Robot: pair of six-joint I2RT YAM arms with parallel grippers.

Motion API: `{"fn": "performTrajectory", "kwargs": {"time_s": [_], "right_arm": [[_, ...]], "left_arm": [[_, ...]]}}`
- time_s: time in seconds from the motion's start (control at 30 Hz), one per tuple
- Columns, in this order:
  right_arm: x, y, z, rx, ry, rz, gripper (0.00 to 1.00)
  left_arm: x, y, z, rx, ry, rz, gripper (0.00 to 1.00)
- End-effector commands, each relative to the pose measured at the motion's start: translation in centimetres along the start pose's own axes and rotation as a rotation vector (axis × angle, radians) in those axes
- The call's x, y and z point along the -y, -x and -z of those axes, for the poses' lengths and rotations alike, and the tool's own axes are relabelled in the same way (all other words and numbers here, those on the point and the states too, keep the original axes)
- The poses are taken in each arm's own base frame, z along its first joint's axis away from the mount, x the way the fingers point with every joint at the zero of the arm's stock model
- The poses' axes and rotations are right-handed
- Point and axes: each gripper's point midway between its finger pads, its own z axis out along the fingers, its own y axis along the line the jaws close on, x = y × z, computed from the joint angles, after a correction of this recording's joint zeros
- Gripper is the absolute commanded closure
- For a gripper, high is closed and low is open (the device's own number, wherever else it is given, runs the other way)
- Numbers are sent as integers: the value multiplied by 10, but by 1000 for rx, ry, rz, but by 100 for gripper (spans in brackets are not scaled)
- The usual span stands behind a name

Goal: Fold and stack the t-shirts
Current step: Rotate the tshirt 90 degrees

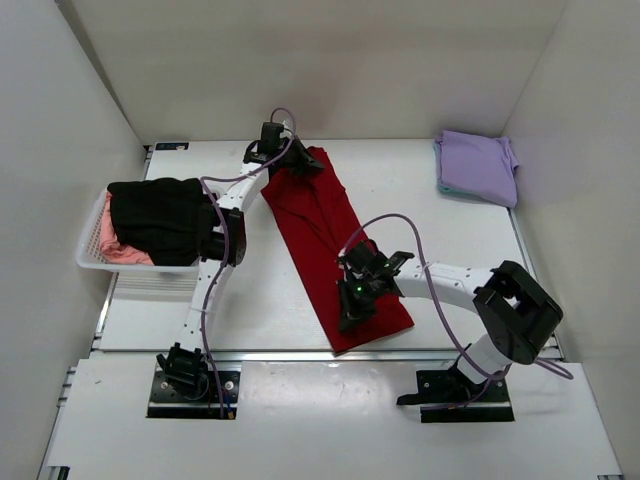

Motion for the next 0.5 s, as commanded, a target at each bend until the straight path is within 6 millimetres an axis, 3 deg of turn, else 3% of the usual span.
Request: {"fn": "performTrajectory", "kwargs": {"time_s": [0.0, 0.1, 0.2, 0.27, 0.3, 0.33, 0.37, 0.4, 0.47], "right_arm": [[-37, 11, 10, 32, 117, 151, 100], [-18, 23, 23, 128, 27, 148, 100], [20, 49, 51, 268, -57, 38, 100], [53, 54, 60, 301, -126, -15, 100], [68, 59, 64, 319, -157, -30, 100], [82, 62, 67, 330, -185, -40, 100], [94, 59, 65, 323, -221, -55, 100], [104, 62, 65, 327, -234, -70, 100], [117, 56, 58, 299, -245, -86, 99]], "left_arm": [[67, 29, 39, 46, -120, -73, 96], [73, 22, 62, 4, -54, -136, 96], [68, 5, 88, -59, 56, -175, 99], [42, -27, 93, -138, 149, -162, 100], [47, -28, 102, -127, 162, -189, 100], [39, -41, 108, -140, 186, -189, 100], [3, -61, 109, -179, 256, -141, 100], [19, -59, 118, -134, 221, -157, 100], [-19, -84, 125, -118, 268, -97, 100]]}}
